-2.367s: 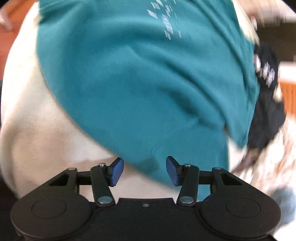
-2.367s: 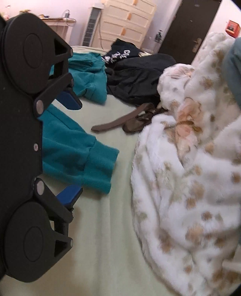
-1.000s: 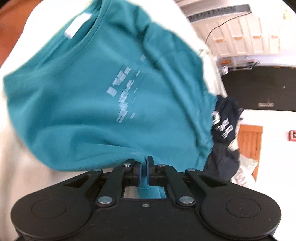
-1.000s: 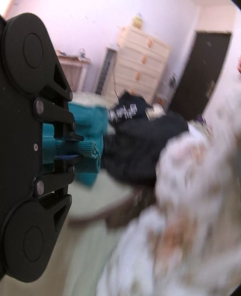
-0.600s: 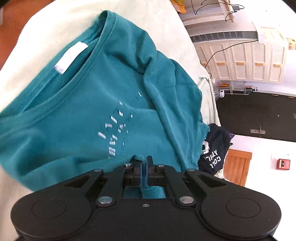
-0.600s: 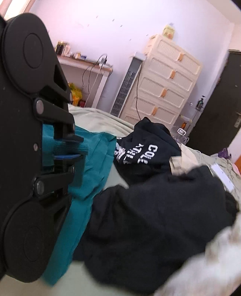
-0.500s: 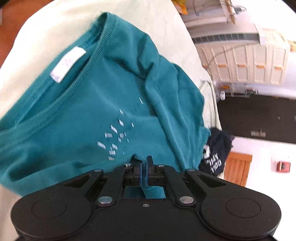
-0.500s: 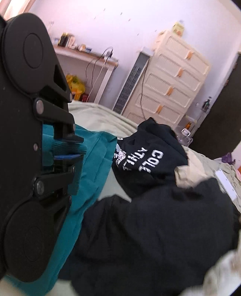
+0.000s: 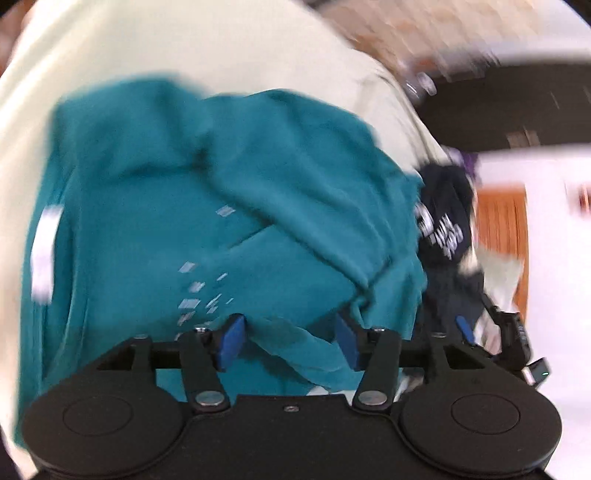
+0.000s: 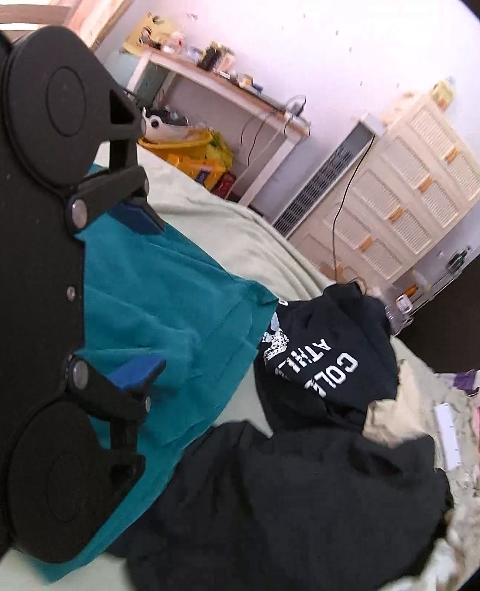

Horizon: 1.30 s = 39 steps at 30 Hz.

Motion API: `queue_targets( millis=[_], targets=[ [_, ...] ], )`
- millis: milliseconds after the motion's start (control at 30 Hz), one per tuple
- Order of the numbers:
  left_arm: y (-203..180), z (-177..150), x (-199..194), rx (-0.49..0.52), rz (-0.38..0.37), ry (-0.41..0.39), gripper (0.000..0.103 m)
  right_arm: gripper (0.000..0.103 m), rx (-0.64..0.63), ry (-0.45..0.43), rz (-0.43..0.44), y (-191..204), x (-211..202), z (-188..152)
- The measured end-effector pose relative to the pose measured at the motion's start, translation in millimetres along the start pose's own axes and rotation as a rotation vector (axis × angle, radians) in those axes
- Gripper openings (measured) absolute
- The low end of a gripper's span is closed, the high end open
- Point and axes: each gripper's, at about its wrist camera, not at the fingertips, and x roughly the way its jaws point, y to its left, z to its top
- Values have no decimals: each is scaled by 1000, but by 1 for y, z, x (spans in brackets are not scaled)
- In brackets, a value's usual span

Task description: Fold clothes

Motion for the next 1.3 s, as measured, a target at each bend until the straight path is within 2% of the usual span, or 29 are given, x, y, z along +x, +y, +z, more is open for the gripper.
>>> queue_targets(
  millis=[33, 100, 200, 300, 433, 567, 667, 767, 800, 833, 867, 900, 933, 1000, 1033, 1067, 1200, 1300],
  targets=[
    [-17, 6, -1, 75, -5, 6, 64, 88, 18, -7, -5, -3, -15, -11],
    [-37, 14, -1, 160, -24, -1, 72, 94, 95, -22, -6, -13, -43, -47],
    [-74, 27, 21, 321, -86, 38, 79, 96, 149, -42, -30, -20, -65, -100],
    [-96, 40, 58, 406, -125, 104, 81, 96, 174, -25, -102, -21, -64, -163],
    [-122, 56, 120, 488, -160, 212, 82, 87, 304, 46, -108, -15, -33, -236],
    [-146, 62, 176, 584, -193, 372, 82, 86, 443, -2, -91, -3, -3, -268],
    [-152, 69, 220, 603, -138, 505, 82, 86, 493, -88, -102, 10, 17, -277],
    [-158, 67, 239, 670, -130, 562, 80, 86, 537, -163, -106, 17, 35, -278],
    [-162, 64, 246, 715, -131, 580, 80, 81, 557, -183, -103, 17, 41, -278],
    [-168, 60, 256, 761, -133, 604, 78, 69, 569, -199, -101, 18, 47, -277],
    [-171, 59, 260, 773, -132, 612, 72, 45, 580, -211, -102, 19, 51, -275],
    [-173, 57, 268, 789, -120, 626, 68, 34, 603, -220, -102, 19, 53, -275],
    [-174, 57, 272, 796, -112, 630, 59, 34, 632, -227, -98, 18, 53, -276],
    [-175, 59, 278, 801, -102, 626, 43, 26, 676, -249, -89, 17, 49, -282],
    [-175, 59, 283, 803, -98, 623, 26, 24, 689, -256, -87, 17, 48, -285],
    [-175, 60, 287, 807, -100, 627, 14, 20, 703, -263, -89, 17, 46, -287],
    [-177, 64, 286, 869, -126, 624, 7, 16, 732, -304, -130, 21, 34, -296],
    [-180, 65, 281, 911, -135, 604, 5, 15, 746, -319, -170, 20, 20, -300]
  ],
)
